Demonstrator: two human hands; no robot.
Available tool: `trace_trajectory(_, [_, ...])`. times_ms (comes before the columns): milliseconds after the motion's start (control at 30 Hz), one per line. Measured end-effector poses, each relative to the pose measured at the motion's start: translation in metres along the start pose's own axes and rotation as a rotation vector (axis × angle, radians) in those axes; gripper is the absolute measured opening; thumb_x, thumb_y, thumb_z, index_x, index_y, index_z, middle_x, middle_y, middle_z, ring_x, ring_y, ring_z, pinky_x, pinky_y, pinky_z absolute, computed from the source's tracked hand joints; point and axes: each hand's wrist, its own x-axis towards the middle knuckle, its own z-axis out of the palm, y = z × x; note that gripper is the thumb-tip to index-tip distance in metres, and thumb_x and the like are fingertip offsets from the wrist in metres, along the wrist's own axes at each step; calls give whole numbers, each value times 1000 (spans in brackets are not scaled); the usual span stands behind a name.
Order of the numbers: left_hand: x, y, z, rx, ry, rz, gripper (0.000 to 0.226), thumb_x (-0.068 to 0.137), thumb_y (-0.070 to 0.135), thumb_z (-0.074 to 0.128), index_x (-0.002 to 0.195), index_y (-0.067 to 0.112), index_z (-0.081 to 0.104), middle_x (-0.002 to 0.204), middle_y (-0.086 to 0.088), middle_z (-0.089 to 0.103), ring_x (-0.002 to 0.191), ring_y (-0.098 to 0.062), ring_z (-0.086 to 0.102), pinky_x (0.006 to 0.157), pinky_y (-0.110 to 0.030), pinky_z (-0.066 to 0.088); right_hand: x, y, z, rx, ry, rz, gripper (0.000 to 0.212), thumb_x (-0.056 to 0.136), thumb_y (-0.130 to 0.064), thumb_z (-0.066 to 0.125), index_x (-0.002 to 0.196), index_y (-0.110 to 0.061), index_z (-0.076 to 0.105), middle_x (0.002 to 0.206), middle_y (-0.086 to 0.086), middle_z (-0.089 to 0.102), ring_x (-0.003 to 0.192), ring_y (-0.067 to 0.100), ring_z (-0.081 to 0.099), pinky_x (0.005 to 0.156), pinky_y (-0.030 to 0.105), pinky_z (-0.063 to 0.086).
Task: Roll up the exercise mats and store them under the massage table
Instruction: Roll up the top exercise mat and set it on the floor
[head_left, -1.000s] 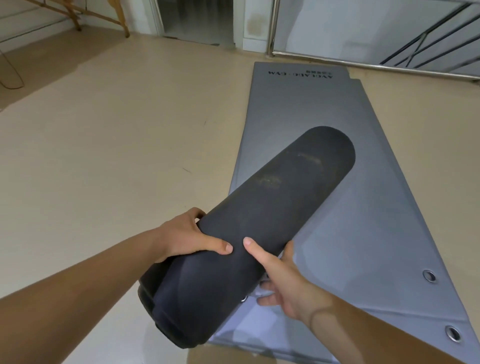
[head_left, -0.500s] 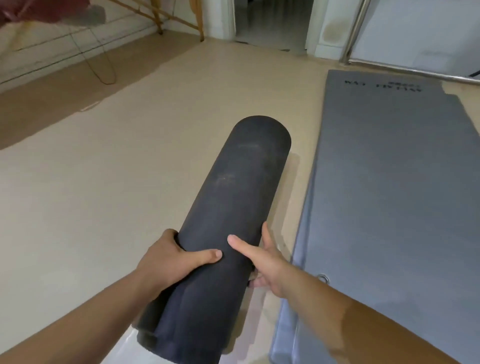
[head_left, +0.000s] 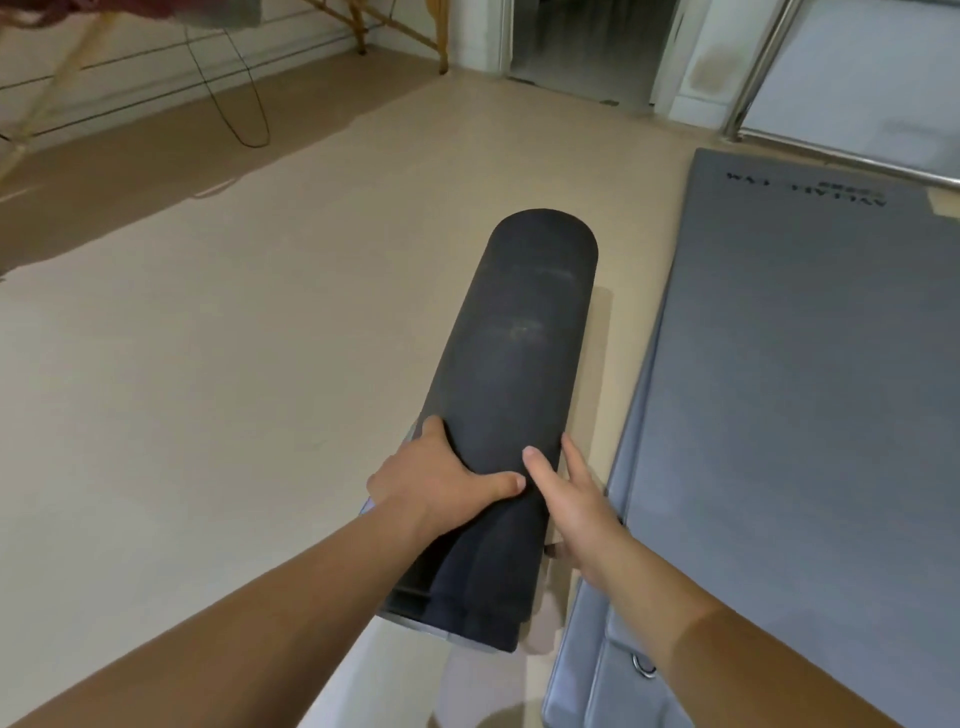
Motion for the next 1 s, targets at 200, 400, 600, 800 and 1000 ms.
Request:
trace_trajectory(200, [-44, -24, -2, 208, 123, 236, 111, 70, 87, 56, 161, 40, 13, 172, -6, 11, 150, -33, 34, 111, -52, 47, 2, -11, -8, -288, 55, -87, 80, 60, -84, 84, 125, -73, 38, 148, -3, 49, 128, 26, 60, 100, 46, 59])
trace_trajectory(400, [-75, -36, 35, 250, -12, 243, 145, 56, 89, 67, 151, 53, -35, 171, 3, -27, 160, -34, -6, 120, -60, 31, -10, -6, 5, -184, -73, 75, 116, 80, -66, 83, 161, -60, -1, 148, -8, 48, 126, 23, 56, 105, 43, 50])
trace_trajectory(600, [-69, -55, 32, 222, 65, 301, 139, 56, 90, 60, 155, 52, -29, 173, 4, -22, 161, -30, -3, 120, -56, 33, -10, 6, 19, 28, -48, 220, 140, 51, -69, 99, 157, -64, 8, 149, -9, 54, 126, 31, 58, 102, 63, 52])
trace_trajectory(800, [-24, -84, 1, 301, 79, 382, 138, 55, 86, 67, 157, 54, -19, 175, 4, -15, 161, -30, 1, 119, -57, 34, 6, 4, 67, 183, 23, 154, 136, 48, -68, 100, 156, -64, 17, 150, -10, 55, 122, 28, 62, 98, 61, 58])
trace_trajectory(1000, [29, -115, -33, 300, 91, 333, 138, 53, 89, 68, 156, 57, -17, 175, 7, -13, 160, -29, 1, 120, -58, 35, 41, -27, 119, 124, 15, 169, 138, 48, -70, 97, 154, -69, 9, 157, -7, 47, 128, 35, 59, 98, 68, 56])
